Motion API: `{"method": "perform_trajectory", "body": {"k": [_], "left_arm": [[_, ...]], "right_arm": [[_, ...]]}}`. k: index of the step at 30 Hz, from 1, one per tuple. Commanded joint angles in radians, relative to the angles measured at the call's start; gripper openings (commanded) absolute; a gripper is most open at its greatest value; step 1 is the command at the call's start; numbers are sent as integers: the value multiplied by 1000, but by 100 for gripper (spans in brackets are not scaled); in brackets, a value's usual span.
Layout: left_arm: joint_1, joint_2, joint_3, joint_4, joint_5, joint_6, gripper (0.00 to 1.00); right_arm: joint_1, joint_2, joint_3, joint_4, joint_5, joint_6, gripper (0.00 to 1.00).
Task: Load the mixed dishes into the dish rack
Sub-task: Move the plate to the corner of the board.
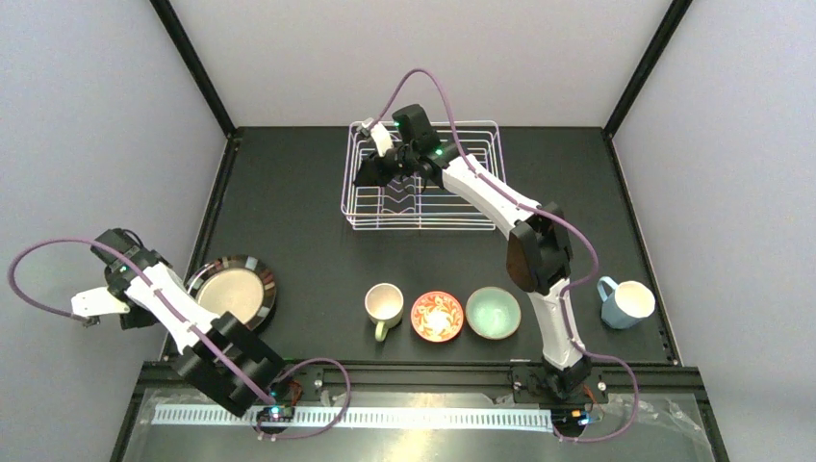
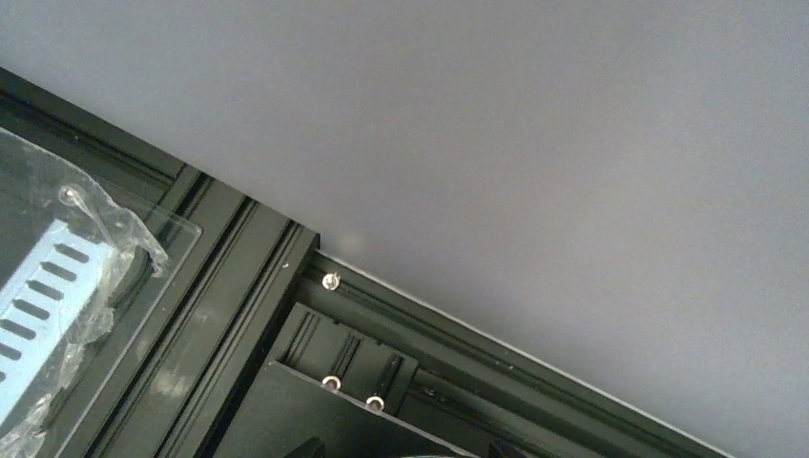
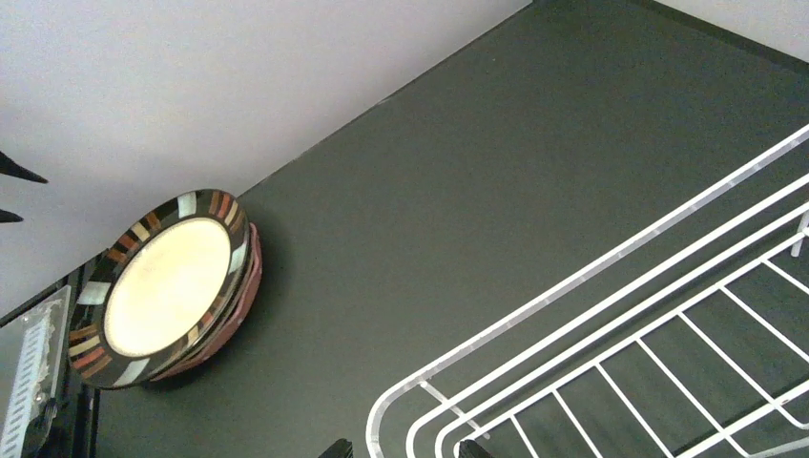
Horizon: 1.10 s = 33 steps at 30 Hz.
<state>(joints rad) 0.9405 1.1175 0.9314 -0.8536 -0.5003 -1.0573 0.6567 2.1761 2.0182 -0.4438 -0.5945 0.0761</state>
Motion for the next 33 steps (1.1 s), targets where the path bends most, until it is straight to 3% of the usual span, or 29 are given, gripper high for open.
{"method": "perform_trajectory", "body": {"k": [1,22,33], "left_arm": [[24,46,-27,51,49,27,99],[53,84,-285,301,217,-61,99],[52,109,-333,327,263,-60,99]], "right_arm": [[1,23,35,23,-23,0,65],[1,120,80,20,-57,-17,65],[1,137,77,20,-54,-23,65]]}}
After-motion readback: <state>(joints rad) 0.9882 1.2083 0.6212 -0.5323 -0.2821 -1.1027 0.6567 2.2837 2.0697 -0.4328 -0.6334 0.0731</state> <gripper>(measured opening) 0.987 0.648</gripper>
